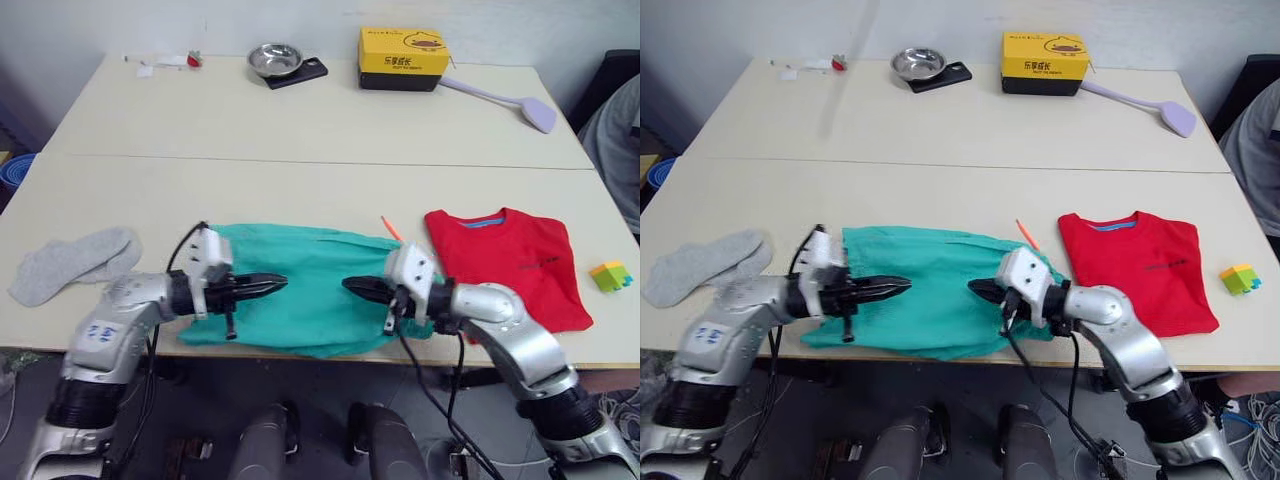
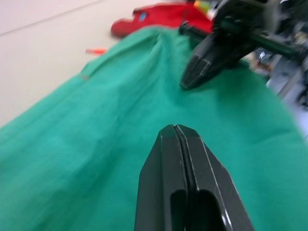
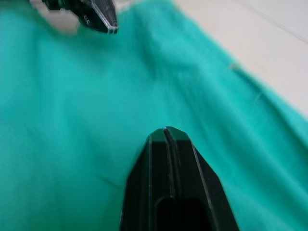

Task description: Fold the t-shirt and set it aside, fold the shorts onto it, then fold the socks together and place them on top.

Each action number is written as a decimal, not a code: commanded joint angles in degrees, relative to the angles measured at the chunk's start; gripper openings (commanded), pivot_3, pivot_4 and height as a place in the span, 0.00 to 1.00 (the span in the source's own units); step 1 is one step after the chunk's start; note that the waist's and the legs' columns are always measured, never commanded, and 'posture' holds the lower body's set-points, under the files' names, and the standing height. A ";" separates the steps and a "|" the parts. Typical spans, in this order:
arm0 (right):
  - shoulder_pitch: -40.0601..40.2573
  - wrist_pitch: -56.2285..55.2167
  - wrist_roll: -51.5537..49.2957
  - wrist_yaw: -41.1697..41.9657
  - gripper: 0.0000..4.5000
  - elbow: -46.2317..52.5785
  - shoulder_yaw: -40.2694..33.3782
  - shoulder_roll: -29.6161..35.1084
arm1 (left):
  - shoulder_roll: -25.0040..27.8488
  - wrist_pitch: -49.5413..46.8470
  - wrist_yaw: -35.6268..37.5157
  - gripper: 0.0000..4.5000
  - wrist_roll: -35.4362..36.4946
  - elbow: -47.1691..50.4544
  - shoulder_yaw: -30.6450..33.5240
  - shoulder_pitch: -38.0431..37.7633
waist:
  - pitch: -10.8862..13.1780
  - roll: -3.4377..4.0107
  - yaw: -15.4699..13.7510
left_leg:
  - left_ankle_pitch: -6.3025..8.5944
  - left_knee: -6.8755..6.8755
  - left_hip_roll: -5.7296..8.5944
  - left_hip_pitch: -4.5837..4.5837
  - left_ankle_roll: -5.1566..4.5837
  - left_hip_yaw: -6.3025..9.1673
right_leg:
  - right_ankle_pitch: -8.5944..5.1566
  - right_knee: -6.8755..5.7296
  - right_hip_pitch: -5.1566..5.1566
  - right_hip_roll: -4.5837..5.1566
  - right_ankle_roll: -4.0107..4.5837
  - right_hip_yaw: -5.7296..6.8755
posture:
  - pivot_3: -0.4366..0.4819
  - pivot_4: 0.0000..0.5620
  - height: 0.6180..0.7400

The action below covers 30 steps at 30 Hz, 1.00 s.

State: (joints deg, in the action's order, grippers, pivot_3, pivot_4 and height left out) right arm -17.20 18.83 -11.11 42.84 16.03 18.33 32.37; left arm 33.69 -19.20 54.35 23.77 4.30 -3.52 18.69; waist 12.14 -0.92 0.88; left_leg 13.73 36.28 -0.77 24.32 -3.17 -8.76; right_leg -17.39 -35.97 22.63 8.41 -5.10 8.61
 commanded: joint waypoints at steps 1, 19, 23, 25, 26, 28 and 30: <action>0.85 -2.82 5.32 -3.26 0.00 -1.77 0.36 -0.71 | -3.96 4.04 -7.68 0.00 -5.98 -5.90 -0.18 2.64 | 0.00 -0.01 -0.36 | -0.01 0.03 -0.01 0.00 -0.01 0.02 | 0.01 -0.02 -0.01 0.01 0.00 0.00 | 0.48 0.27 1.00; 2.64 -14.61 -0.62 -2.59 0.00 -13.27 -20.17 2.60 | -9.57 16.60 -10.00 0.00 -5.29 -17.22 7.01 1.28 | -0.69 0.26 -0.28 | -0.06 0.06 -0.09 -0.25 -0.13 0.12 | 0.05 -0.06 -0.23 -0.02 -0.01 0.07 | 0.48 0.27 1.00; -0.10 -9.99 -7.38 0.54 0.00 -6.94 -18.07 -2.00 | -9.34 16.19 -3.11 0.00 -0.24 -12.14 7.40 2.42 | -0.67 0.27 0.00 | -0.15 0.06 -0.11 -0.16 -0.24 0.16 | 0.06 -0.05 -0.17 -0.03 0.00 0.09 | 0.48 0.27 1.00; -1.60 -7.54 -6.30 0.56 0.00 -6.56 -15.66 -2.93 | -9.18 15.60 -1.86 0.00 -0.08 -11.22 6.74 3.91 | -0.68 0.26 -0.14 | -0.15 0.07 -0.10 -0.15 -0.25 0.18 | 0.06 -0.04 -0.18 0.00 0.00 0.11 | 0.48 0.27 1.00; -2.66 -6.10 -5.63 0.47 0.00 -6.87 -14.11 -3.52 | -9.42 15.24 -1.91 0.00 -0.38 -11.12 6.35 5.13 | -0.68 0.26 -0.32 | -0.14 0.08 -0.10 -0.14 -0.25 0.21 | 0.06 -0.02 -0.22 0.00 0.00 0.15 | 0.48 0.27 1.00; -5.47 -4.92 -1.87 -1.05 0.00 -9.42 -10.76 -4.79 | -10.23 14.44 -2.31 0.00 -1.63 -12.22 5.20 8.05 | -0.68 0.26 -0.64 | -0.10 0.11 -0.07 -0.14 -0.23 0.22 | 0.06 -0.02 -0.23 0.02 0.00 0.16 | 0.48 0.27 1.00; -7.90 -4.88 2.86 -2.71 0.00 -12.61 -7.60 -5.51 | -11.11 14.68 -3.22 0.00 -4.05 -15.20 3.70 10.72 | -0.68 0.26 -0.70 | -0.13 0.13 -0.06 -0.11 -0.29 0.22 | 0.06 -0.02 -0.22 0.01 0.00 0.17 | 0.48 0.27 1.00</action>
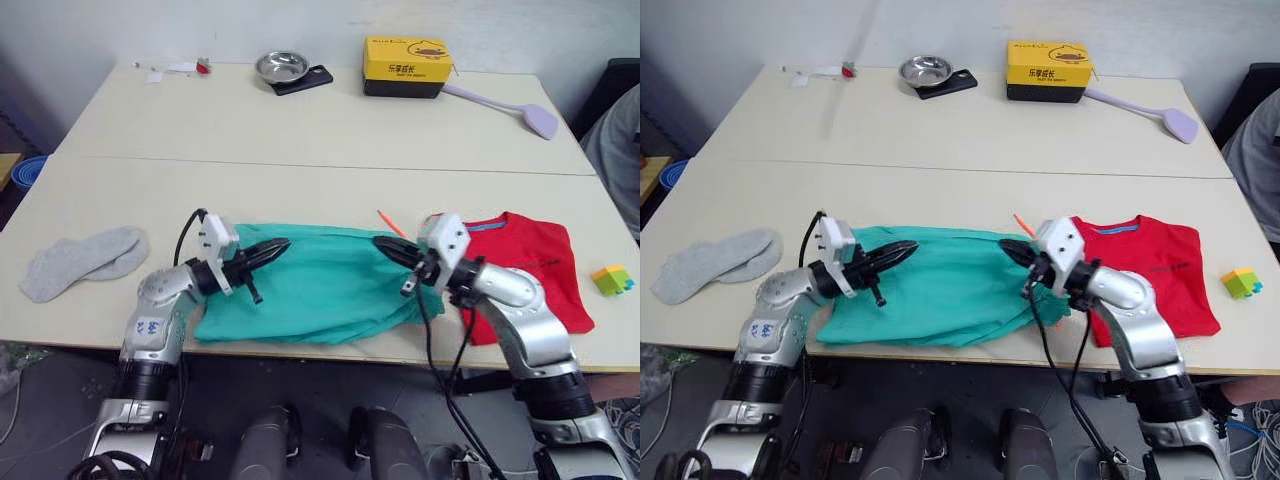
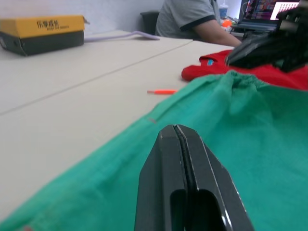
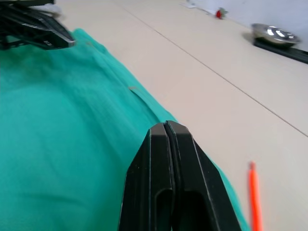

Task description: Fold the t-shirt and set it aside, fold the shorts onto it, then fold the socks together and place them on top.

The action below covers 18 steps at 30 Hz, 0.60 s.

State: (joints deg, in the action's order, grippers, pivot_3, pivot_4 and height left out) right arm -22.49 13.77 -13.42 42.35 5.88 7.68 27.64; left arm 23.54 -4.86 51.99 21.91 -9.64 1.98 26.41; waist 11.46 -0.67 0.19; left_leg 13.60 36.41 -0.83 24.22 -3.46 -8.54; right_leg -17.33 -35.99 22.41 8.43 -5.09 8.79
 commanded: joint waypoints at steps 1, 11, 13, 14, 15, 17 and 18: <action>-3.63 -0.57 7.52 -2.73 0.00 -4.04 4.43 -0.81 | -1.06 0.56 -1.41 0.00 -4.11 -3.75 -2.88 4.25 | 0.00 0.00 -0.04 | -0.01 0.00 0.02 0.02 -0.02 -0.01 | 0.00 0.00 0.02 0.00 0.00 0.01 | 0.48 0.27 1.00; -1.20 -7.32 13.36 -9.08 0.00 -9.45 -2.61 4.03 | -1.99 5.48 -10.58 0.00 -11.23 -22.47 -1.59 10.20 | 0.01 -0.02 0.05 | -0.07 -0.04 0.03 0.07 -0.10 -0.05 | 0.00 0.00 0.04 -0.07 0.00 0.18 | 0.48 0.27 1.00; 0.96 -10.61 12.66 -7.14 0.00 -7.44 -4.94 7.33 | -1.56 7.42 -7.76 0.00 -9.72 -21.37 -0.85 9.07 | 0.01 -0.02 -0.03 | -0.06 -0.01 0.03 0.07 -0.12 -0.06 | 0.00 0.02 0.02 -0.04 -0.01 0.18 | 0.48 0.27 1.00; 1.59 -11.65 11.95 -6.56 0.00 -6.81 -5.86 8.05 | -1.45 8.21 -6.61 0.00 -9.13 -21.06 -0.48 8.78 | 0.01 -0.02 -0.01 | -0.06 -0.02 0.05 0.07 -0.12 -0.05 | 0.00 0.02 0.02 -0.02 -0.01 0.17 | 0.48 0.27 1.00; 2.62 -12.11 9.54 -5.53 0.00 -5.23 -7.56 8.24 | -1.19 8.66 -4.65 0.00 -7.88 -19.95 0.12 8.27 | 0.01 -0.02 0.01 | -0.05 -0.01 0.05 0.06 -0.13 -0.06 | 0.00 0.04 0.02 -0.01 -0.01 0.16 | 0.48 0.27 1.00; 5.16 -10.25 2.58 -2.71 0.00 -0.27 -10.48 7.41 | -0.26 9.16 -0.29 0.00 -5.54 -16.37 0.78 6.66 | 0.01 -0.02 0.16 | -0.05 -0.02 0.02 0.06 -0.12 -0.05 | 0.00 0.03 0.04 -0.03 -0.01 0.15 | 0.48 0.27 1.00; 7.12 -8.28 -1.51 -1.16 0.00 3.13 -11.43 6.67 | 0.40 8.55 2.28 0.00 -3.79 -13.21 0.91 5.18 | 0.01 -0.02 0.33 | -0.05 -0.03 -0.01 0.04 -0.09 -0.05 | 0.00 0.03 0.03 -0.06 -0.01 0.13 | 0.48 0.27 1.00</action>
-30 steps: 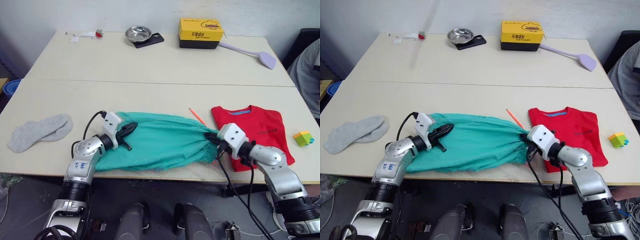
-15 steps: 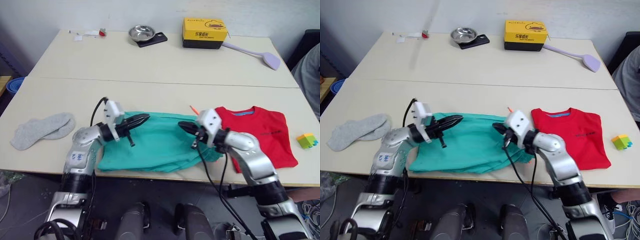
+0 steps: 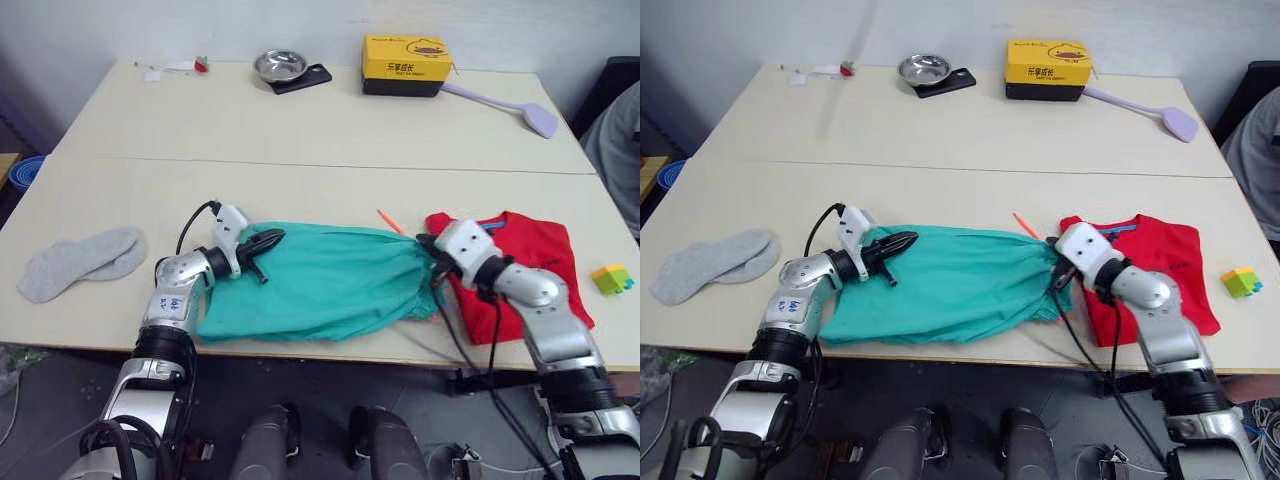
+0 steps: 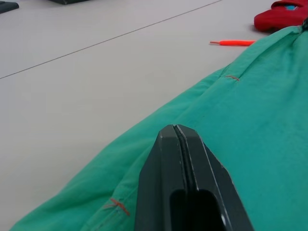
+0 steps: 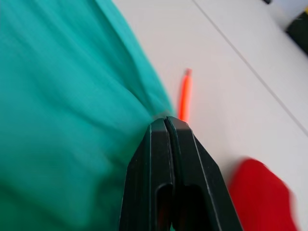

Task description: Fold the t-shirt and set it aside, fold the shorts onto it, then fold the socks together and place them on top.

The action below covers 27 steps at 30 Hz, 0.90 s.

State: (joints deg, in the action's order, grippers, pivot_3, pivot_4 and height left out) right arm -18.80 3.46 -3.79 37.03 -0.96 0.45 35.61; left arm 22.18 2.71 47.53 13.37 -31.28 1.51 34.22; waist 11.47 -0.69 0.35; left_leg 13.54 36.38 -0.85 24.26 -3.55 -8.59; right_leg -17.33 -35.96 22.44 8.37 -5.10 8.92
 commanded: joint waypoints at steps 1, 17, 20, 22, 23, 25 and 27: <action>5.32 2.80 -13.57 5.94 0.00 12.77 -3.97 -1.56 | 2.35 0.21 8.64 0.00 6.06 11.40 1.32 -4.10 | 0.00 0.00 0.41 | -0.02 -0.07 -0.03 0.02 0.04 0.00 | 0.00 0.01 0.04 -0.03 0.00 -0.01 | 0.48 0.27 1.00; 19.41 0.63 -8.07 -1.44 0.00 14.06 -5.74 -5.18 | 8.46 1.50 9.66 0.00 1.69 16.30 0.43 -16.15 | 0.00 0.00 0.22 | 0.11 -0.16 0.01 -0.07 0.30 0.10 | 0.00 0.06 -0.04 0.06 0.05 -0.03 | 0.48 0.27 1.00; 22.48 1.59 -16.59 0.23 0.00 19.51 -11.65 -5.86 | 10.09 4.09 13.15 0.00 4.07 16.30 1.84 -16.78 | 0.00 0.01 -0.12 | 0.14 -0.17 -0.01 -0.08 0.31 0.10 | 0.00 0.07 -0.03 0.06 0.05 -0.06 | 0.48 0.27 1.00; 25.44 4.59 -27.11 0.46 0.00 25.53 -16.25 -7.49 | 10.15 3.79 15.76 0.00 7.71 18.21 3.35 -16.72 | 0.01 0.01 -0.21 | 0.14 -0.22 -0.02 -0.08 0.32 0.11 | 0.00 0.07 -0.01 0.06 0.05 -0.07 | 0.48 0.27 1.00; 27.04 6.78 -31.64 -0.14 0.00 28.15 -18.25 -7.86 | 10.11 3.03 16.74 0.00 9.49 19.33 4.01 -16.62 | 0.01 0.02 -0.25 | 0.14 -0.24 -0.02 -0.08 0.33 0.14 | 0.00 0.08 0.00 0.06 0.05 -0.06 | 0.48 0.27 1.00; 31.10 12.10 -39.82 -2.79 0.08 33.21 -21.82 -7.70 | 10.50 2.77 18.45 0.00 11.19 21.95 4.26 -16.49 | 0.01 0.02 -0.34 | 0.15 -0.26 -0.04 -0.07 0.31 0.18 | 0.00 0.10 -0.02 0.09 0.05 -0.07 | 0.48 0.27 1.00; 34.42 17.70 -48.15 -8.39 0.20 37.03 -24.96 -7.48 | 10.61 2.80 19.11 0.00 11.91 24.02 4.08 -16.21 | 0.01 0.02 -0.47 | 0.30 -0.26 -0.04 -0.07 0.05 0.22 | 0.00 0.16 -0.06 0.11 0.05 -0.07 | 0.48 0.27 1.00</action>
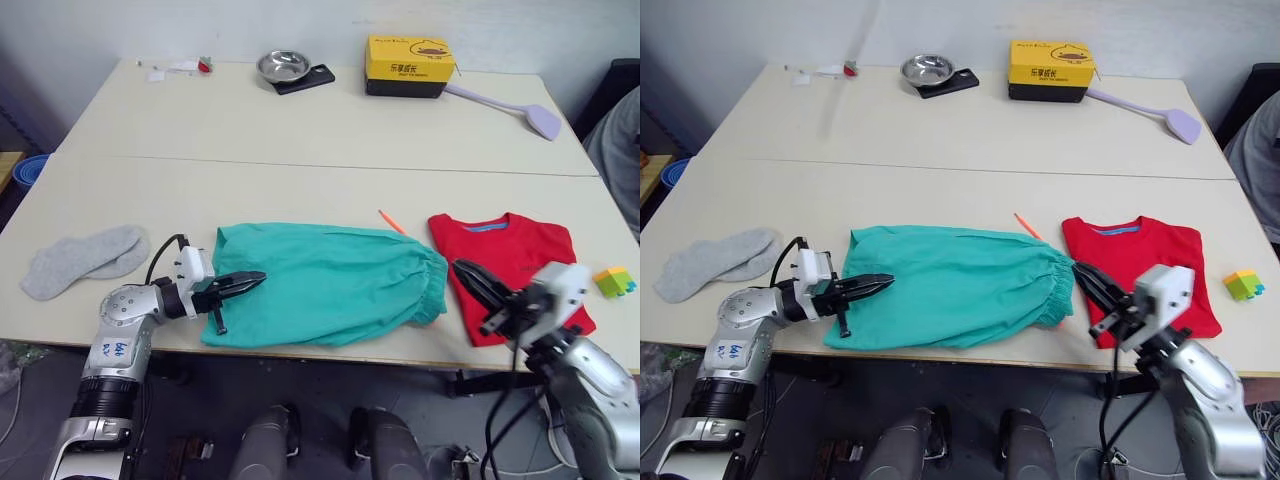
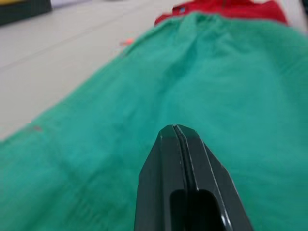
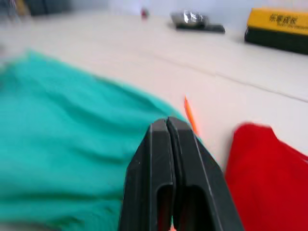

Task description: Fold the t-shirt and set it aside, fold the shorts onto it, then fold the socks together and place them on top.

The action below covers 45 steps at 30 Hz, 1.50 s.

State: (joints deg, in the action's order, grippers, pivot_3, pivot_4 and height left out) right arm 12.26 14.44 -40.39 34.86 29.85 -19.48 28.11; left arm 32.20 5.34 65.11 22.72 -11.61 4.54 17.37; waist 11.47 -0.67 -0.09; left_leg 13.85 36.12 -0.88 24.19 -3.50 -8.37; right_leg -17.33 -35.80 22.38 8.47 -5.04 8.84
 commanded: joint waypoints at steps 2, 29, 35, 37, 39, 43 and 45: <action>6.52 12.25 -21.66 -12.51 0.36 8.52 -6.72 0.71 | 0.22 -0.45 1.56 0.00 3.03 5.57 0.69 1.05 | -0.01 -0.01 0.00 | 0.02 0.01 0.02 0.00 -0.04 -0.01 | 0.00 0.03 -0.02 0.03 0.00 -0.03 | 0.48 0.27 1.00; -3.37 18.63 -55.66 -67.49 0.99 0.31 14.31 -3.92 | -4.04 1.58 1.26 0.00 -4.93 -4.83 -6.88 9.86 | -0.10 -0.12 0.23 | 0.03 -0.05 0.00 0.02 -0.05 -0.11 | 0.03 0.15 0.03 -0.09 0.03 -0.14 | 0.48 0.27 1.00; -10.39 19.19 -52.15 -69.51 0.99 -6.10 15.77 -7.36 | -6.82 8.08 -2.03 0.00 -8.94 -19.03 -6.67 13.71 | -0.28 -0.38 0.34 | 0.01 -0.05 -0.01 0.03 -0.13 -0.11 | 0.11 0.18 0.05 -0.09 0.02 -0.15 | 0.48 0.27 1.00; -13.35 19.55 -49.53 -68.81 0.99 -8.36 16.69 -8.80 | -7.00 9.66 -1.98 0.00 -10.28 -21.18 -7.27 14.27 | -0.35 -0.49 0.34 | 0.01 -0.05 -0.01 0.03 -0.13 -0.13 | 0.11 0.17 0.05 -0.10 0.02 -0.14 | 0.48 0.27 1.00; -15.82 19.30 -45.45 -67.51 0.99 -11.20 17.34 -10.39 | -7.10 10.67 -2.07 0.00 -11.17 -22.77 -7.36 14.62 | -0.43 -0.60 0.43 | 0.01 -0.04 -0.02 0.01 -0.13 -0.13 | 0.11 0.15 0.04 -0.09 0.03 -0.13 | 0.48 0.27 1.00; -19.16 19.04 -36.14 -62.13 0.79 -16.21 18.25 -11.93 | -6.72 12.35 -1.02 0.00 -12.07 -24.43 -7.83 14.21 | -0.70 -0.68 0.47 | 0.01 -0.05 -0.03 0.00 -0.13 -0.13 | 0.12 0.15 0.04 -0.08 0.05 -0.14 | 0.48 0.27 1.00; -20.19 17.91 -32.16 -59.49 0.62 -17.29 17.82 -13.02 | -6.76 12.51 -0.66 0.00 -12.06 -24.57 -7.78 14.00 | -0.75 -0.67 0.47 | 0.01 -0.04 -0.03 -0.01 -0.13 -0.13 | 0.13 0.15 0.04 -0.08 0.05 -0.14 | 0.48 0.27 1.00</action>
State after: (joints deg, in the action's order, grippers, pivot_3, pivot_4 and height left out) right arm -8.57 33.45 -77.52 -25.92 16.80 -1.52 15.80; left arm 25.26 17.43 63.90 11.07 -35.22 -2.93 31.40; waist 10.73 -1.34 0.39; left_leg 13.86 36.07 -0.91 24.18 -3.63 -8.50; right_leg -17.21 -35.65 22.42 8.40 -4.99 8.71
